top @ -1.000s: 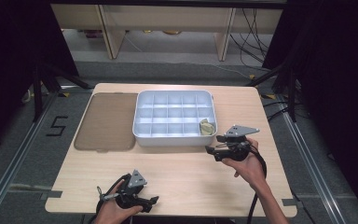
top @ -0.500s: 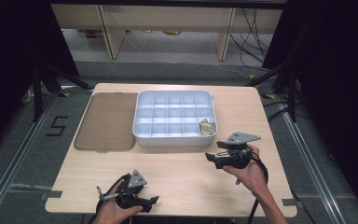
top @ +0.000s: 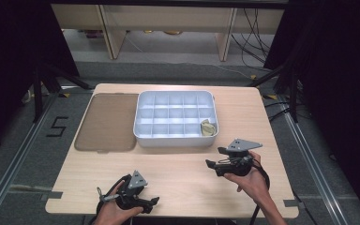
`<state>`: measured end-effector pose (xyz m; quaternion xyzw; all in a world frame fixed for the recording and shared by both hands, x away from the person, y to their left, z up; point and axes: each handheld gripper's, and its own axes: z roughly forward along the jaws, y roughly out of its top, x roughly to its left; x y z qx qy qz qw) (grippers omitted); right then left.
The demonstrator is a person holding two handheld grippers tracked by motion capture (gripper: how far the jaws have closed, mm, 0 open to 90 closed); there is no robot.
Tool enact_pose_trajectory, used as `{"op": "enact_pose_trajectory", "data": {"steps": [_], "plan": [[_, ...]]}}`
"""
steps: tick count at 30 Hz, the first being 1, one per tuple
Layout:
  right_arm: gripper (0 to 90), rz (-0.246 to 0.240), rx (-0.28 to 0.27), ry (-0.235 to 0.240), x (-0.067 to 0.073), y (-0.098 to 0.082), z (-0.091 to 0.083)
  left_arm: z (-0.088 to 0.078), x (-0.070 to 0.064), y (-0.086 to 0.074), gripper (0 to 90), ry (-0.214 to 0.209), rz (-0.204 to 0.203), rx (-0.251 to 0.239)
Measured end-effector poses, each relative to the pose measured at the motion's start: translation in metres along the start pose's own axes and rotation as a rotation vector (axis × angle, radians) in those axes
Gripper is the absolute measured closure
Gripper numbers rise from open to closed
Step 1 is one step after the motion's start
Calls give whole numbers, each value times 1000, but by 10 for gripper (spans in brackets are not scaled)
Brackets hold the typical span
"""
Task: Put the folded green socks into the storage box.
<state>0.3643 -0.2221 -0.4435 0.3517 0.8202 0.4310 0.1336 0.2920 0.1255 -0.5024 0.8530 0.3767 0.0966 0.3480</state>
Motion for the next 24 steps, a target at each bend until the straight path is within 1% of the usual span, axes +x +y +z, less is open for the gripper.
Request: {"op": "enact_pose_trajectory", "data": {"steps": [1, 2, 4, 5, 6, 9, 10, 11, 12, 13, 14, 15, 17, 18, 19, 21, 22, 23, 24], "plan": [[285, 25, 6, 9, 2, -1, 0, 0, 0, 0, 218, 4, 4, 3], [284, 27, 1, 14, 3, -2, 0, 0, 0, 0, 218, 5, 11, 3], [282, 1, -2, 12, 3, -3, -1, 0, 0, 0, 218, 6, 8, 1], [281, -2, -15, 9, 4, -3, -1, 0, 0, 0, 218, 5, 9, 2], [282, -6, -8, 13, 4, -4, -1, 0, 0, 0, 218, 5, 6, 2], [281, -9, -6, 25, 7, -6, -3, 0, 0, 0, 218, 2, 2, 0], [281, 12, -7, 20, 10, -8, -3, 0, 0, 0, 218, 3, 2, 1], [281, -17, -4, 31, 9, -8, -3, 0, 0, 0, 218, 5, 10, 2], [279, 7, 7, 29, 12, -10, -4, 0, 0, 0, 218, 5, 10, 2], [279, -18, -4, 31, 11, -11, -3, 0, 0, 0, 218, 6, 8, -1], [278, -16, 4, 34, 13, -12, -3, 0, 0, 0, 218, 5, 10, 1], [277, -1, 2, 36, 15, -13, -3, 0, 0, 0, 218, 4, 10, 0], [275, -4, 1, 37, 17, -15, -2, 0, 0, 0, 218, 6, 12, 1], [272, 7, 8, 43, 18, -17, -2, -1, 0, 0, 218, 6, 11, 1], [263, -31, 9, 45, 17, -19, -1, -1, 0, 0, 218, 5, 10, 1], [262, -30, 19, 63, 19, -22, 1, -1, 0, 0, 218, 5, 11, 2], [262, -28, 27, 59, 19, -23, 1, -1, 0, 0, 218, 6, 12, 2], [261, -4, 33, 57, 21, -24, 0, 0, 0, 0, 218, 6, 12, 1], [261, -14, 30, 59, 21, -25, 0, 0, 0, 0, 218, 5, 13, 2]]}}
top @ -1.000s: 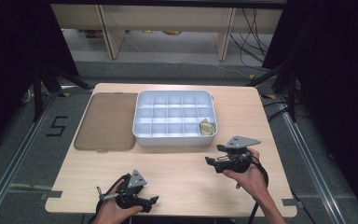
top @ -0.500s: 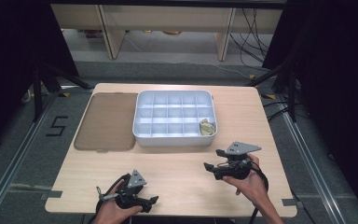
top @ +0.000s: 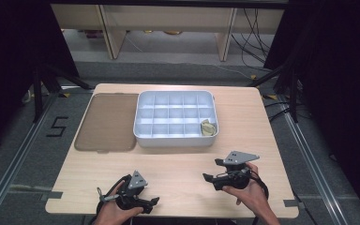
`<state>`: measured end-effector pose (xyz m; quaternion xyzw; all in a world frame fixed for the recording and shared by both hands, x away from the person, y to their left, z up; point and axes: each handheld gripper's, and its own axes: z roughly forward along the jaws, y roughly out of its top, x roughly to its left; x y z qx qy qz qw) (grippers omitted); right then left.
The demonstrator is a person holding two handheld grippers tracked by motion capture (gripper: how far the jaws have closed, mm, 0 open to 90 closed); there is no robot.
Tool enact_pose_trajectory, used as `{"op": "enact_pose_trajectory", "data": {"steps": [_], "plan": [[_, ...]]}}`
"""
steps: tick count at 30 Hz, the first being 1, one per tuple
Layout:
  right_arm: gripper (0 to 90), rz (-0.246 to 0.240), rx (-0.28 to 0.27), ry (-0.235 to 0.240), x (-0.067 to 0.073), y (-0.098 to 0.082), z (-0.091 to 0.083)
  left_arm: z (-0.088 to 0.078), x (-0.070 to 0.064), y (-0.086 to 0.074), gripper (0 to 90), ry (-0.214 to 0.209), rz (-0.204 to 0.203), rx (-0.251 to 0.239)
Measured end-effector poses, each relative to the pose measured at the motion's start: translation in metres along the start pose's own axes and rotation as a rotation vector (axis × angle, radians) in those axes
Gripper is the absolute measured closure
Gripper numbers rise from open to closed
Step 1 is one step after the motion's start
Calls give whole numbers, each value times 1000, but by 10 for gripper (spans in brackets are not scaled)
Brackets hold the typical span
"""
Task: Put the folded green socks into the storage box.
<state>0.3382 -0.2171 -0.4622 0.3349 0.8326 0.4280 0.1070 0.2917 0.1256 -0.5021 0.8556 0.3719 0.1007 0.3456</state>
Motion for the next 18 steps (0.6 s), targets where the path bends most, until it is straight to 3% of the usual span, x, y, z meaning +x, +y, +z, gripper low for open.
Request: {"op": "enact_pose_trajectory", "data": {"steps": [1, 3, 6, 7, 8, 9, 18], "plan": [[261, 24, 9, 4, 2, -1, -1, 0, 0, 0, 217, 0, 0, 0], [261, -9, 1, 9, -1, -3, 1, 0, 0, 0, 218, 0, -1, 0], [261, 4, 7, -1, 1, -6, -1, 0, 0, 0, 218, 0, -2, 0], [261, -19, -10, -11, 0, -9, -1, 0, 0, 0, 218, -1, -1, 1], [261, -19, -10, -11, 0, -9, -1, 0, 0, 0, 218, -1, -1, 1], [260, 19, 9, -2, 3, -12, -2, 0, -1, 0, 218, -9, -4, 1], [250, -10, 0, 25, 4, -20, -2, 0, -1, 0, 218, -10, -3, 0]]}}
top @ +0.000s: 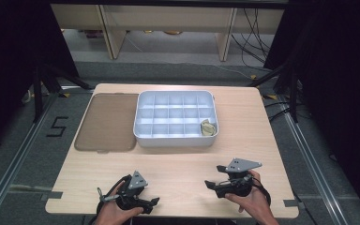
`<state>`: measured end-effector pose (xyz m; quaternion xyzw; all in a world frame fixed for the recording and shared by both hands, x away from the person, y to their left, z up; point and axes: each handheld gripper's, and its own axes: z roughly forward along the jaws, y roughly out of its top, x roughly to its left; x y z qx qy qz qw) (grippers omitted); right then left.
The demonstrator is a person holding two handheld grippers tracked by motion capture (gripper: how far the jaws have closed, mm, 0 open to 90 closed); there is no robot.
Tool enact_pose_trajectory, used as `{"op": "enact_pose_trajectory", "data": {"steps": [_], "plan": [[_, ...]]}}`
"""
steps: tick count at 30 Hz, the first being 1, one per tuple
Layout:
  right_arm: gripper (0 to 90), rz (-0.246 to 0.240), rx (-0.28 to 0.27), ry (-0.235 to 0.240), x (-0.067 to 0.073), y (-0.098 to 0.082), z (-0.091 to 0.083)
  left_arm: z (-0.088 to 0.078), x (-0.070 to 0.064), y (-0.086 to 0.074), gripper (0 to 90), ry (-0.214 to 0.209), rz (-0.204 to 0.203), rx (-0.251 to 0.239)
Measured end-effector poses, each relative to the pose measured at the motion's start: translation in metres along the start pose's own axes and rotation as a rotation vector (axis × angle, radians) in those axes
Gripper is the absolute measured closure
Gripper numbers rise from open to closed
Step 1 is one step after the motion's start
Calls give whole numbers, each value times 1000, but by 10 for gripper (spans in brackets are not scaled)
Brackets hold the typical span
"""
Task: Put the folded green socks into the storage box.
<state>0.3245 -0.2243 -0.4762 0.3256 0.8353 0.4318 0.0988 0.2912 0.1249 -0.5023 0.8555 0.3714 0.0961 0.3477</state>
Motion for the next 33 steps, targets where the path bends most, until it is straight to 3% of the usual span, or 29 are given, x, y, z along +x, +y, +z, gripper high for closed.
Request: {"op": "enact_pose_trajectory", "data": {"steps": [4, 10, 11, 14, 18, 23, 25, 26, 33], "plan": [[245, -7, -7, -16, 2, -3, -3, 0, 0, 0, 218, 0, 5, -1], [242, 2, 2, -4, 7, -6, -6, 0, 0, 0, 218, 5, -5, -1], [241, 43, 17, 3, 10, -7, -8, 0, 0, 0, 218, 5, -4, -1], [235, 12, 2, -3, 9, -9, -9, 0, 0, 0, 218, 5, -5, -2], [222, 14, 10, 13, 11, -13, -11, 0, 0, 0, 218, 5, -5, -1], [205, 16, 8, -4, 15, -18, -14, 0, 0, 0, 218, 6, -4, -1], [198, 24, 9, 26, 15, -21, -14, 0, 0, 0, 218, 6, -4, -1], [191, 23, 7, -7, 17, -24, -14, 0, 0, 0, 217, 6, -4, -1], [188, 0, 17, -9, 17, -30, -15, 0, -1, 0, 217, 8, 6, 1]]}}
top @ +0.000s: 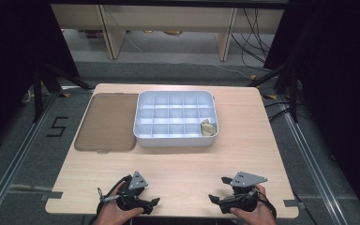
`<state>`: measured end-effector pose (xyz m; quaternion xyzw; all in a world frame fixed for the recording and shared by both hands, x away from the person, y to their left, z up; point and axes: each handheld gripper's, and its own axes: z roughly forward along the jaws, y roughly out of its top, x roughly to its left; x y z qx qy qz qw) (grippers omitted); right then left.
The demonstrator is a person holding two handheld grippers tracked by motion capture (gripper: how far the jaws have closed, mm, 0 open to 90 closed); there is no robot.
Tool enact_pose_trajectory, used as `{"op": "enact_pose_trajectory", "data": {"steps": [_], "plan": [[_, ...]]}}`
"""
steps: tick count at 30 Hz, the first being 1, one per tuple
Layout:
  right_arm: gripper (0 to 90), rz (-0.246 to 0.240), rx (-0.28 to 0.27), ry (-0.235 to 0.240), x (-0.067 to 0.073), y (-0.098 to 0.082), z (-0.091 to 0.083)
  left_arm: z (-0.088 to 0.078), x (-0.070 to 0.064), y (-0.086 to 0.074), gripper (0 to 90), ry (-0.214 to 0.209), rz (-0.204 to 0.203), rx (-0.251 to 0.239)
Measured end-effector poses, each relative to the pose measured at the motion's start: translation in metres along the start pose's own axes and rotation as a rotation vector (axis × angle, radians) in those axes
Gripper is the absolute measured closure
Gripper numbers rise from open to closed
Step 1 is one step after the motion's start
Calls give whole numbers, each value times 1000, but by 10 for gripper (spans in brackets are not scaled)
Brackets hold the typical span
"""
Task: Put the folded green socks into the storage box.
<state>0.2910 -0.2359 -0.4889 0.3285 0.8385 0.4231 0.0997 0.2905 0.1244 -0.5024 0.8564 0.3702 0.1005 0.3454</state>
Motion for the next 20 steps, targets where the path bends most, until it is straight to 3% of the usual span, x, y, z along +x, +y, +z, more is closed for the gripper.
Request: {"op": "enact_pose_trajectory", "data": {"steps": [20], "plan": [[184, 12, 9, 13, 0, -3, 2, 1, 0, -1, 217, -12, -16, -10]]}}
